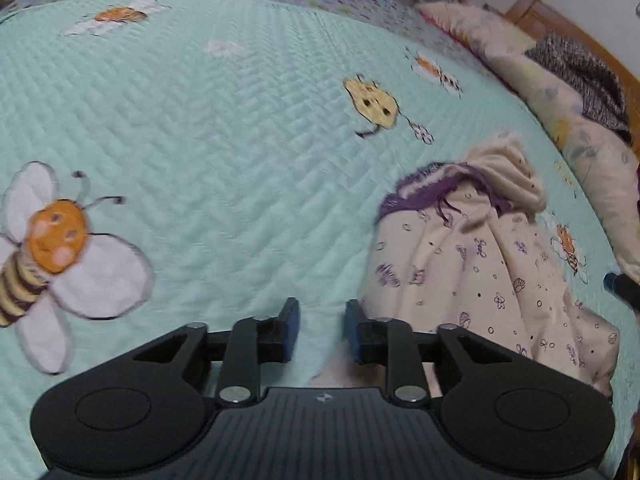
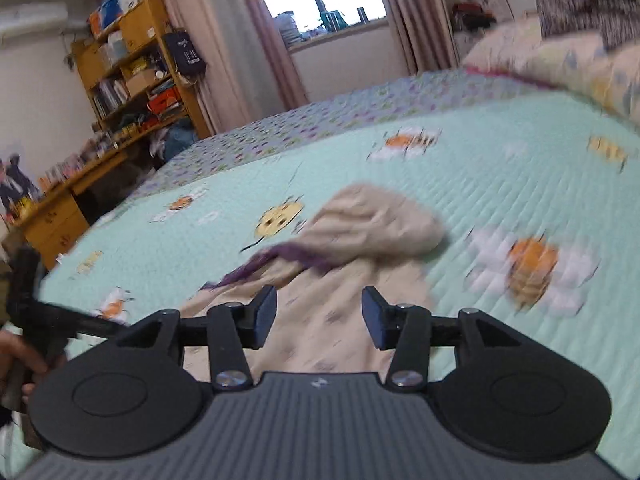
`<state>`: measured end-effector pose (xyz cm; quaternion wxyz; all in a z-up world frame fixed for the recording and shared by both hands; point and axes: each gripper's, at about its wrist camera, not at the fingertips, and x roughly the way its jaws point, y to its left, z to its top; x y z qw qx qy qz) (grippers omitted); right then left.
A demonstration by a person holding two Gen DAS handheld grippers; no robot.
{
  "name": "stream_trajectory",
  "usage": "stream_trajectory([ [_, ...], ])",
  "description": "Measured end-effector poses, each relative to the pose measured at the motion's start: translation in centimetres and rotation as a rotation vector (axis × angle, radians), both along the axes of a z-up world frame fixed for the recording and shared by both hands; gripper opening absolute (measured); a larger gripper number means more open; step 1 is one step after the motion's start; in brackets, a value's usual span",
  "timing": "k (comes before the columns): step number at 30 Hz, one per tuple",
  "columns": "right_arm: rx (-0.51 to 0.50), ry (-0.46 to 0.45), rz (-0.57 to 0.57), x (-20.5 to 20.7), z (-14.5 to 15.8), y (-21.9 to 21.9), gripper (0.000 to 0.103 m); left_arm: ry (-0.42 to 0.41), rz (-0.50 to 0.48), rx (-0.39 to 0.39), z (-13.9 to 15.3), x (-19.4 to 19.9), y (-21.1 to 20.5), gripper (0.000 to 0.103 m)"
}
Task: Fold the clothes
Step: 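Lower the garment onto the bedspread and open the left gripper, then open the right gripper and release the garment onto the bedspread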
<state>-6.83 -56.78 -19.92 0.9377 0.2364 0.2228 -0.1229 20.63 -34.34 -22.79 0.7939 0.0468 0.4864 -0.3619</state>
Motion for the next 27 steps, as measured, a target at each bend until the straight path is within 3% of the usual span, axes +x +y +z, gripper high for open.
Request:
stream_trajectory([
  [2, 0.044, -0.018, -0.032, -0.8, -0.9, 0.8, 0.049, 0.028, -0.019, -0.031, -0.1, -0.3, -1.1, 0.0],
  [6, 0.089, -0.012, -0.065, -2.6, -2.1, 1.4, 0.049, 0.126, 0.025, -0.14, -0.6, 0.3, -1.5, 0.0],
  [8, 0.101, -0.004, -0.078, -3.7, -2.6, 1.7, 0.049, 0.104, 0.065, -0.141, -0.5, 0.2, -1.4, 0.0],
  [13, 0.124, -0.018, -0.128, -6.0, -2.5, 1.1, 0.049, -0.032, 0.128, -0.121, 2.9, 1.0, -0.5, 0.0],
  [16, 0.133, -0.029, -0.155, -6.9, -2.4, 0.5, 0.049, 0.089, 0.027, -0.146, 3.6, 2.1, 0.3, 0.0],
  [18, 0.146, -0.038, -0.163, -7.1, -2.5, 0.3, 0.049, 0.162, 0.022, -0.146, 2.8, 2.5, 0.9, 0.018],
  [20, 0.155, -0.035, -0.168, -7.1, -2.8, 0.4, 0.049, 0.236, 0.052, -0.163, 1.4, 3.2, 1.6, 0.064],
  [23, 0.161, -0.017, -0.175, -7.1, -3.2, 0.5, 0.049, 0.367, 0.034, -0.306, -0.1, 3.9, 2.1, 0.088],
  [25, 0.148, -0.007, -0.179, -7.3, -3.3, 0.6, 0.049, 0.431, 0.005, -0.359, -0.8, 3.9, 1.7, 0.102],
  [27, 0.147, 0.002, -0.184, -7.4, -3.6, 0.4, 0.049, 0.444, -0.002, -0.354, -1.3, 3.8, 0.7, 0.102],
])
